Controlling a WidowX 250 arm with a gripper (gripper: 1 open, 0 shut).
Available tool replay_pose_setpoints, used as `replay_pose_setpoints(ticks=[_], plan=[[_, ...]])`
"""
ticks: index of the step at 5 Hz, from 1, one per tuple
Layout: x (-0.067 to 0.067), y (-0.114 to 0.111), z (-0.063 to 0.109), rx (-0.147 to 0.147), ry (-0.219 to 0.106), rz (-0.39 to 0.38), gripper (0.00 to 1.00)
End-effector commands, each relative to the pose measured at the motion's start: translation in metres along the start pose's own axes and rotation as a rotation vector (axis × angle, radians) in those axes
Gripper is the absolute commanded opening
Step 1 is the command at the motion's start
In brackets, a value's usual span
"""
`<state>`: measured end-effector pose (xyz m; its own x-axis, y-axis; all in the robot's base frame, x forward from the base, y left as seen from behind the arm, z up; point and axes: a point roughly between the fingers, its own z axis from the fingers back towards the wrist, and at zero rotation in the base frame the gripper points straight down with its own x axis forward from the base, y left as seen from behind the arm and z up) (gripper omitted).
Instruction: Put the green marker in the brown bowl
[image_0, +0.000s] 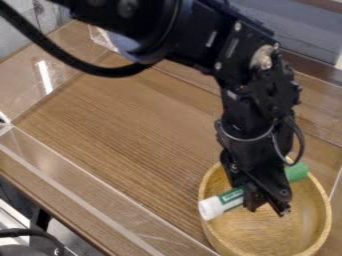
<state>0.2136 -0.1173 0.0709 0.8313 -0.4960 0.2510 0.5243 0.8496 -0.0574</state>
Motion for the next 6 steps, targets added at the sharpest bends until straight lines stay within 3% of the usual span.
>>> replay_pose_setpoints(ticks=[1, 6], plan=[[0.006, -0.002, 0.001, 0.002, -0.022, 0.01, 0.0], [0.006, 0.0, -0.009, 0.014, 0.022, 0.074, 0.0]])
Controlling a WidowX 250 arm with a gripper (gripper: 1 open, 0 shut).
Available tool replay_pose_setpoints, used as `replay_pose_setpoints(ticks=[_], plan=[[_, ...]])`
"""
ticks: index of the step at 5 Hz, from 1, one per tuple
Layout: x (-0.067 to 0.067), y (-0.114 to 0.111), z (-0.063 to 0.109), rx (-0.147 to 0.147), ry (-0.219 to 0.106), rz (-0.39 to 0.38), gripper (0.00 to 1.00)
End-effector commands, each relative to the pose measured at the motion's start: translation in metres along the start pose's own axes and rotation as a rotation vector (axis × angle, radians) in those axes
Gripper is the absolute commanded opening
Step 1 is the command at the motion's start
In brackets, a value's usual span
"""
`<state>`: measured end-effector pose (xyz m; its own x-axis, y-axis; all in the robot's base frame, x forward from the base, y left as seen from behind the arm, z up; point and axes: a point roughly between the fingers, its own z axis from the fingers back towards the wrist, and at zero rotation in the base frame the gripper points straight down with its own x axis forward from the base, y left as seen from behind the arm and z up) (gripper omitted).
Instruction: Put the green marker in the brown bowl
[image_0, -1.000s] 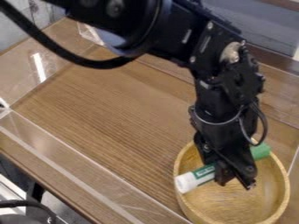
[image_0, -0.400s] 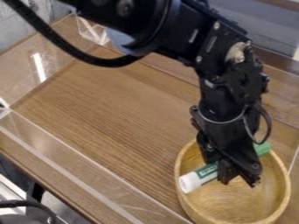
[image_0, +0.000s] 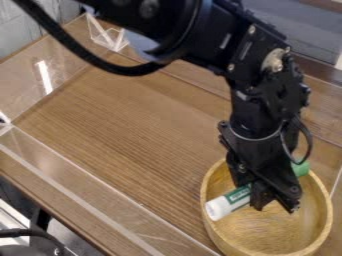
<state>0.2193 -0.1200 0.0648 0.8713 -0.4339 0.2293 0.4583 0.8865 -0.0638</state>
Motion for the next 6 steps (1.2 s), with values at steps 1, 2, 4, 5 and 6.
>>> replay_pose_setpoints(ticks=[1, 2, 4, 5, 6], plan=[[0.0, -0.0001, -0.0036, 0.005, 0.013, 0.009, 0.0], [-0.0011, 0.0016, -0.005, 0.007, 0.021, 0.015, 0.0], [-0.0037, 0.0051, -0.0085, 0.012, 0.034, 0.027, 0.0], [-0.0052, 0.0068, -0.0104, 0.015, 0.039, 0.032, 0.0], [-0.0068, 0.0085, -0.0124, 0.019, 0.044, 0.038, 0.0]])
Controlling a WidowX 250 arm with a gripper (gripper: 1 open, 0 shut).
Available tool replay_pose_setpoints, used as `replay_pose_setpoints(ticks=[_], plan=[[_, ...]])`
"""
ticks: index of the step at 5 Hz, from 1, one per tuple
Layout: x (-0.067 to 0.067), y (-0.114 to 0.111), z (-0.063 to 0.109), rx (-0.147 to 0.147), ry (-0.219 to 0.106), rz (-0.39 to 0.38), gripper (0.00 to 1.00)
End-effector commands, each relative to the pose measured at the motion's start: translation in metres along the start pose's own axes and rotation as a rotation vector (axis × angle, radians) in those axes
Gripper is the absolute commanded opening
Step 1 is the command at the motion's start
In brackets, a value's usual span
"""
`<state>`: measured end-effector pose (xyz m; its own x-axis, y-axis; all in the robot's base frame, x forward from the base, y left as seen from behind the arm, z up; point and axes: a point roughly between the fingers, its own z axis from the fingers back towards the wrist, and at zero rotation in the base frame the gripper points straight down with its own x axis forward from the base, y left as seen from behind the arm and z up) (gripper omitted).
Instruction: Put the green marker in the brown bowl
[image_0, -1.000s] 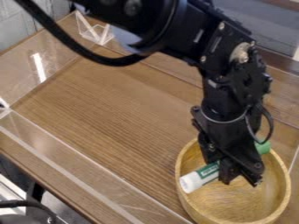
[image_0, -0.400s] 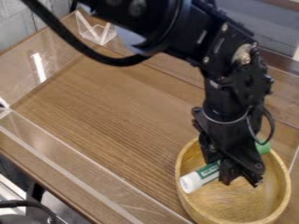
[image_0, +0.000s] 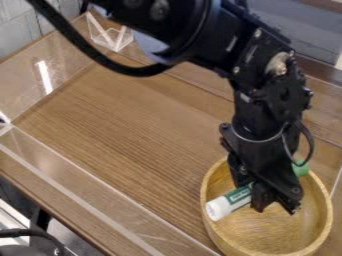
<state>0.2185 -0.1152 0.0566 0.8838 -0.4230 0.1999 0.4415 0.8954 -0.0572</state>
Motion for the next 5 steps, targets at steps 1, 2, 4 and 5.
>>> replay_pose_setpoints(ticks=[1, 2, 4, 5], plan=[[-0.0035, 0.0057, -0.0075, 0.011, 0.021, 0.027, 0.0], [-0.0052, 0.0075, -0.0095, 0.016, 0.026, 0.034, 0.0], [-0.0084, 0.0113, -0.0123, 0.025, 0.038, 0.046, 0.0], [-0.0099, 0.0133, -0.0133, 0.03, 0.044, 0.053, 0.0]])
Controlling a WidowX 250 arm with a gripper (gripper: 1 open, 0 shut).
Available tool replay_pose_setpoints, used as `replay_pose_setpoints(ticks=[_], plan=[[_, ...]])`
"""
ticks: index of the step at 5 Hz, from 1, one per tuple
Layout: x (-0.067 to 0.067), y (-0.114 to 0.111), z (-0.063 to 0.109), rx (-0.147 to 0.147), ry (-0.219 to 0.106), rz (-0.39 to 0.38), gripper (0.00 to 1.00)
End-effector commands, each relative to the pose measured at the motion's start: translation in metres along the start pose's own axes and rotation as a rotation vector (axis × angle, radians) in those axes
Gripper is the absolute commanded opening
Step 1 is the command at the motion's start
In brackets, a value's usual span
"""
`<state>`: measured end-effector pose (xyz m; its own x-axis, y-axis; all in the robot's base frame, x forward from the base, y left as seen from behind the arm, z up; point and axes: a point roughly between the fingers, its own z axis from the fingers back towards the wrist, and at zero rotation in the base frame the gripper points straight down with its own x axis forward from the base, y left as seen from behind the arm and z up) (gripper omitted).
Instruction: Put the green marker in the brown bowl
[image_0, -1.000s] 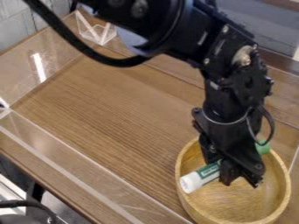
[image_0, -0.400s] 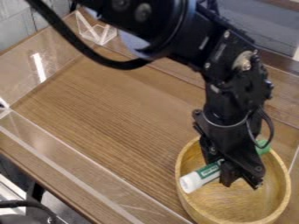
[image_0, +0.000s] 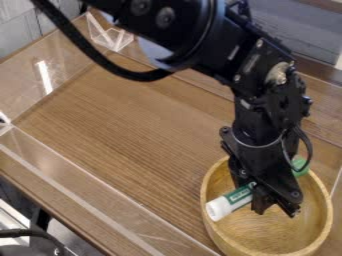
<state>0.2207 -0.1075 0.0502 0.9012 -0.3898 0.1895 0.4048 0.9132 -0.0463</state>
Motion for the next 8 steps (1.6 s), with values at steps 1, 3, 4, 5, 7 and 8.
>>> replay_pose_setpoints(ticks=[1, 3, 4, 5, 7, 8], plan=[[-0.007, 0.007, -0.008, 0.01, 0.035, 0.024, 0.0], [-0.008, 0.012, -0.009, 0.008, 0.035, 0.041, 0.0], [-0.008, 0.015, -0.01, 0.008, 0.035, 0.05, 0.0], [-0.008, 0.017, -0.01, 0.007, 0.035, 0.059, 0.0], [-0.009, 0.021, -0.011, 0.007, 0.036, 0.076, 1.0], [-0.007, 0.024, -0.009, 0.012, 0.032, 0.078, 0.0]])
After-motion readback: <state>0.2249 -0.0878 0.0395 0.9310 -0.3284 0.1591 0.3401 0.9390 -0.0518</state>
